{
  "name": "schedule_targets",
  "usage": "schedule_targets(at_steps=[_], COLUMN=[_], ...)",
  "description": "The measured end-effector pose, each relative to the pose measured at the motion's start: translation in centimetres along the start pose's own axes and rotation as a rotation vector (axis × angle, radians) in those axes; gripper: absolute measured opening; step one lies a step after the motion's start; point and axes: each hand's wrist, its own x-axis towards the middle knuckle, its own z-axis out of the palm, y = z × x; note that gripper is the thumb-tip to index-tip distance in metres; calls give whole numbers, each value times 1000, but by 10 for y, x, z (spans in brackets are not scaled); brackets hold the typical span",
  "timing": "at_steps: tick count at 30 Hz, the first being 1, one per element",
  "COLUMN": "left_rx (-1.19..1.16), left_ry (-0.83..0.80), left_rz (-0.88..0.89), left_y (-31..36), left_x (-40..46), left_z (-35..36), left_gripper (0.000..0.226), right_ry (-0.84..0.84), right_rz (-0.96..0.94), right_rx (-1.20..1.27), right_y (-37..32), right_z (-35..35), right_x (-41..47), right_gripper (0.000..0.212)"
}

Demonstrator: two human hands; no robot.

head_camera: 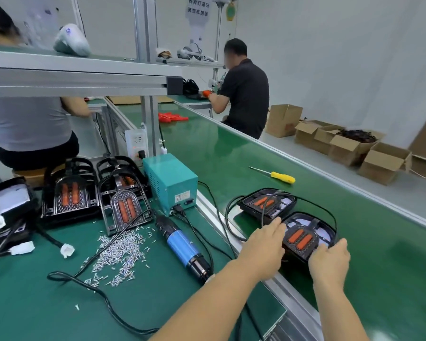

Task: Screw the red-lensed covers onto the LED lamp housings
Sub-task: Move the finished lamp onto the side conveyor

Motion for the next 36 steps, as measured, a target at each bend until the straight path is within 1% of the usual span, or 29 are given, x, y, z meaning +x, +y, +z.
schedule_targets(at_steps=[2,5,8,10,11,15,22,25,28,30,33,36], left_rx=[159,250,277,295,314,349,422,408,372,340,317,317], left_ry=[-19,-28,-29,-42,-51,-59,-30,-32,2,38,111,174], left_rz=[43,22,-2,-12,-9,-5,-42,-82,-136,-189,-282,-424], left_y=[-2,-6,-9,-13,-14,-16,-23,-34,-44,-51,-67,-88], left_x=[1,2,0,-2,-3,-7,-21,-37,-55,-70,-100,-135], left_z=[6,13,12,11,11,9,-10,-23,-35,-43,-53,-65], left_gripper=[54,58,65,68,69,71,70,66,64,64,62,59], right_ry=[-1,-59,-197,-211,-206,-193,-203,-224,-249,-276,-321,-420], right_rz=[-105,-311,-487,-586,-596,-607,-542,-508,-502,-579,-777,-945], right_rx=[-205,-557,-730,-885,-914,-964,-960,-981,-917,-864,-823,-746], right_y=[-7,-20,-24,-22,-21,-21,-24,-28,-43,-55,-73,-91], right_z=[-1,0,8,12,12,13,20,24,30,38,54,74], right_x=[1,-6,-16,-23,-26,-25,-12,-13,-25,-44,-84,-127], right_gripper=[47,43,42,41,42,41,43,46,48,48,47,47])
